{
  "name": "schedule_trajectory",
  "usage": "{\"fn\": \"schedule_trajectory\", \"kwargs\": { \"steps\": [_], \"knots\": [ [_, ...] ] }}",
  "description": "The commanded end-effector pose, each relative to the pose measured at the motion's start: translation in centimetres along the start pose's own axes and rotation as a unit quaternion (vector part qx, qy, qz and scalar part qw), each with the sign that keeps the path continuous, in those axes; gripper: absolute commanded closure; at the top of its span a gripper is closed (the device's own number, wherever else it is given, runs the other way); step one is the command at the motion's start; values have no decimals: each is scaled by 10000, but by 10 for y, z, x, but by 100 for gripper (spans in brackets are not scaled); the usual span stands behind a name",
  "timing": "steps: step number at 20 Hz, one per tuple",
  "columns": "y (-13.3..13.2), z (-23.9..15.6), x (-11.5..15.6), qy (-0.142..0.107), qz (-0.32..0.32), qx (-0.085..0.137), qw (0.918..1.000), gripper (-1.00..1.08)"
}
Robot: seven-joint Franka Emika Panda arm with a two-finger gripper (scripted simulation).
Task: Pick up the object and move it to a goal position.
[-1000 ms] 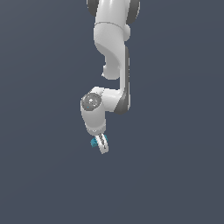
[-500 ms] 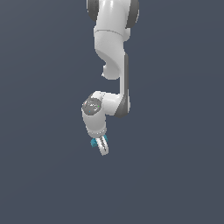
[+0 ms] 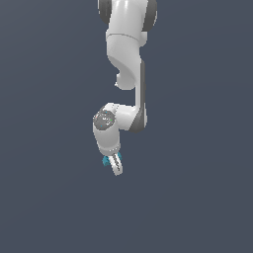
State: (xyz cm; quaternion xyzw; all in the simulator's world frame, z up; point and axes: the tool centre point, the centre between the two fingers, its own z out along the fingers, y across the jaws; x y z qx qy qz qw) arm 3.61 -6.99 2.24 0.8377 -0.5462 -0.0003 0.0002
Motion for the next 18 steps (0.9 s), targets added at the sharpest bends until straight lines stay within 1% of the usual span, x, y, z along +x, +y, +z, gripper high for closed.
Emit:
{"fn": "schedule_trajectory", "kwargs": {
  "steps": [1, 5, 9, 12, 18],
  "knots": [
    [-1, -2, -2, 1, -2, 3, 10000, 108],
    [-6, -12, -14, -1, -2, 3, 10000, 108],
    [-14, -32, -37, -1, -2, 3, 10000, 108],
    [-23, -51, -59, -2, 0, 4, 10000, 108],
    [-44, -100, -114, -1, 1, 3, 10000, 108]
  ]
}}
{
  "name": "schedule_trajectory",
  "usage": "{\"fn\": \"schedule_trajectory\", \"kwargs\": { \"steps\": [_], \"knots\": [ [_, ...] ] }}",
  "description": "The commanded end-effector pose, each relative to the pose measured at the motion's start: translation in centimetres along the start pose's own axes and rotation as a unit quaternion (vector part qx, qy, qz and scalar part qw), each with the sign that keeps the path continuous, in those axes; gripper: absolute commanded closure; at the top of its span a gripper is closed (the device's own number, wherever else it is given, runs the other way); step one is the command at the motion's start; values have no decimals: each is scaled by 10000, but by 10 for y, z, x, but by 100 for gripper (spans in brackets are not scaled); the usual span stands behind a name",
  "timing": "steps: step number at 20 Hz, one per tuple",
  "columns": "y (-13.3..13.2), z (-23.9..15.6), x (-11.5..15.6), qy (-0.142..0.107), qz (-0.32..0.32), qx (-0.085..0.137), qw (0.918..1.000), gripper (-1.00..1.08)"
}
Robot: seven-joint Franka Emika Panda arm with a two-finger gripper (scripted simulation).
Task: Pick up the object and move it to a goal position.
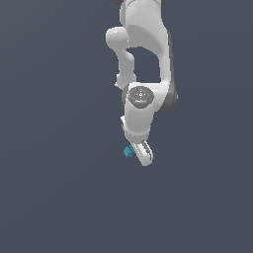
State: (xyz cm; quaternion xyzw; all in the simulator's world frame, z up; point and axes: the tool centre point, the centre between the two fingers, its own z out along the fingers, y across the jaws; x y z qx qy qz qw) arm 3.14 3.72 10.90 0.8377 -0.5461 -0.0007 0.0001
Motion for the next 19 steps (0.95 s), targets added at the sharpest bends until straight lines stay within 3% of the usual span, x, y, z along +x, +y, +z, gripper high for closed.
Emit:
{"fn": "schedule_trajectory", "kwargs": {
  "steps": [1, 10, 19],
  "knots": [
    [-9, -21, -23, 6, 3, 3, 10000, 108],
    [-39, -83, -92, 9, 4, 3, 10000, 108],
    [-51, -103, -115, 8, -1, 4, 10000, 108]
  ]
}}
